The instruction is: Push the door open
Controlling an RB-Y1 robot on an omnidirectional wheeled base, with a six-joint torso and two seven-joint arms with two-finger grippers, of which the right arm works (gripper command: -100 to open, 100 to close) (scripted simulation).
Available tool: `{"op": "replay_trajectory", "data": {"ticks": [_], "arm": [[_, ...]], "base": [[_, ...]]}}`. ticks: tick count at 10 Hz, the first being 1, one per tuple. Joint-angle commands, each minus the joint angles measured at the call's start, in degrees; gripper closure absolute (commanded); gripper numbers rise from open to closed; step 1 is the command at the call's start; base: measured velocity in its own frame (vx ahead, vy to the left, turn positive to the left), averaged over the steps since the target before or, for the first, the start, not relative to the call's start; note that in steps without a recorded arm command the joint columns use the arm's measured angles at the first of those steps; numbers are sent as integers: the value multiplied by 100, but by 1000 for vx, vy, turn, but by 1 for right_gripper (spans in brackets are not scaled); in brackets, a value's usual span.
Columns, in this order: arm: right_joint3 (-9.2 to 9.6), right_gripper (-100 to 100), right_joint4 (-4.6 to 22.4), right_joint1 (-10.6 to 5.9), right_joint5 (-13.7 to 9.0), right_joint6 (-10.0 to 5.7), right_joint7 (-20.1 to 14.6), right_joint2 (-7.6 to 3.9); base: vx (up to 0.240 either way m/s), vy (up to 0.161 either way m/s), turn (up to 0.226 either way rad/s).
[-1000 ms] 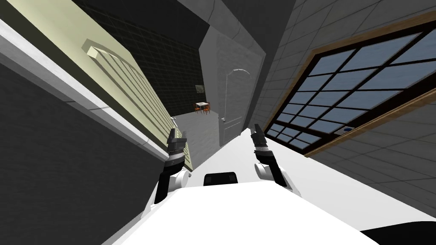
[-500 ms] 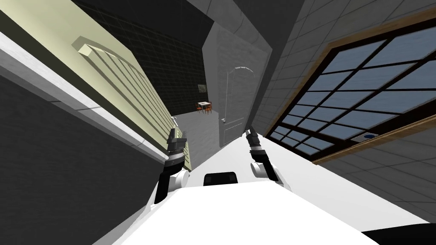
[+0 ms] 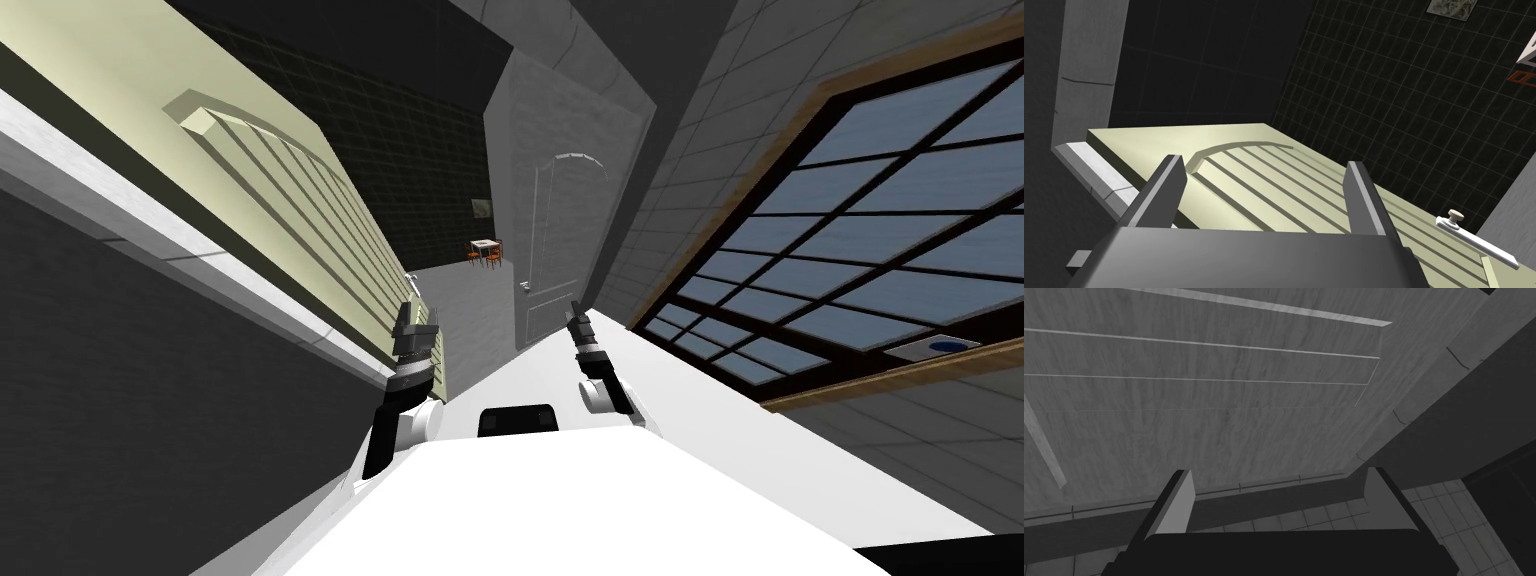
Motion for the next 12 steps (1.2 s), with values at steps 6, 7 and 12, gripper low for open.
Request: {"op": "replay_trajectory", "data": {"ticks": [6,7,12], "arm": [[366,-100,881,-433,-82,139,-200,-78],[431,-100,1033,-505,-97,159,-234,-91],[680,-100,1618,-784,-151,239,-366,-136]], "base": [[59,-93,95],[65,-103,142],[63,-102,82]]}}
